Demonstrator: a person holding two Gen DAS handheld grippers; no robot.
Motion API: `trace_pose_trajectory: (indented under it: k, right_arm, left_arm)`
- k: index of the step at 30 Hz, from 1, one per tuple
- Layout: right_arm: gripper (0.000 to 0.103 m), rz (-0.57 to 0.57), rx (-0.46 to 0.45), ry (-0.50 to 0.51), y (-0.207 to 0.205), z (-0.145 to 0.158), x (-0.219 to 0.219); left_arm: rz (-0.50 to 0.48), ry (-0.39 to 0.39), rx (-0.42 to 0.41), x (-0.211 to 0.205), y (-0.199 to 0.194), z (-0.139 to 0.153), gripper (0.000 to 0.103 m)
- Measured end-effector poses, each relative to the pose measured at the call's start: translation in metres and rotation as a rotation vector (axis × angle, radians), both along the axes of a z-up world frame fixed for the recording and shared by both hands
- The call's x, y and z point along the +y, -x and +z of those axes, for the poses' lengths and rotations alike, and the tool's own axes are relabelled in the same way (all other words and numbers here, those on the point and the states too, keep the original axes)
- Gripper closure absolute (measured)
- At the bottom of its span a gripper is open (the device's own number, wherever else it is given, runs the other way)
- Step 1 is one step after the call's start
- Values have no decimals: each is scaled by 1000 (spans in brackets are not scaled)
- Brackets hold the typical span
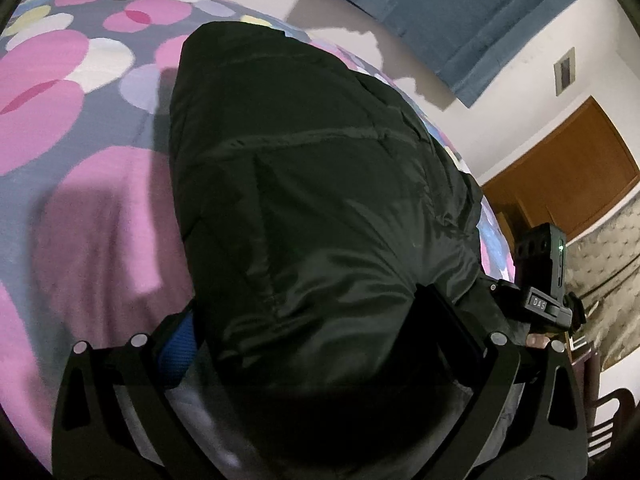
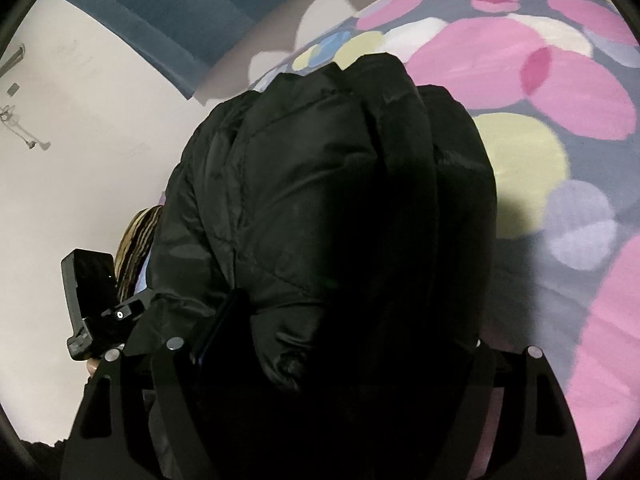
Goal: Fold large clothes
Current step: 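Press down on the black jacket bundle with both grippers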
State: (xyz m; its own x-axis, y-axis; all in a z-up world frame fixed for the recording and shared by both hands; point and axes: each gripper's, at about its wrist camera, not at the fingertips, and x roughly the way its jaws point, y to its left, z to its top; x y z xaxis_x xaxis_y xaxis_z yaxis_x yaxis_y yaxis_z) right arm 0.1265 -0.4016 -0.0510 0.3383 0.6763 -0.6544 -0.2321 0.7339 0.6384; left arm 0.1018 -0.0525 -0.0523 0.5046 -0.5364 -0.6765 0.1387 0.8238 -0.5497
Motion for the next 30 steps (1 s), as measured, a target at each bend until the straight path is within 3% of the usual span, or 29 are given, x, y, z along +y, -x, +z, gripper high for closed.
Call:
trace_pose_trajectory:
  k: [15, 30]
  right_arm:
    - [23, 72, 31, -70, -36, -11, 83]
    - [23, 60, 42, -111, -34, -24, 86]
  left_arm:
    - [70, -29, 18, 60, 1, 4, 2]
    - [61, -55, 21, 62, -12, 12, 2]
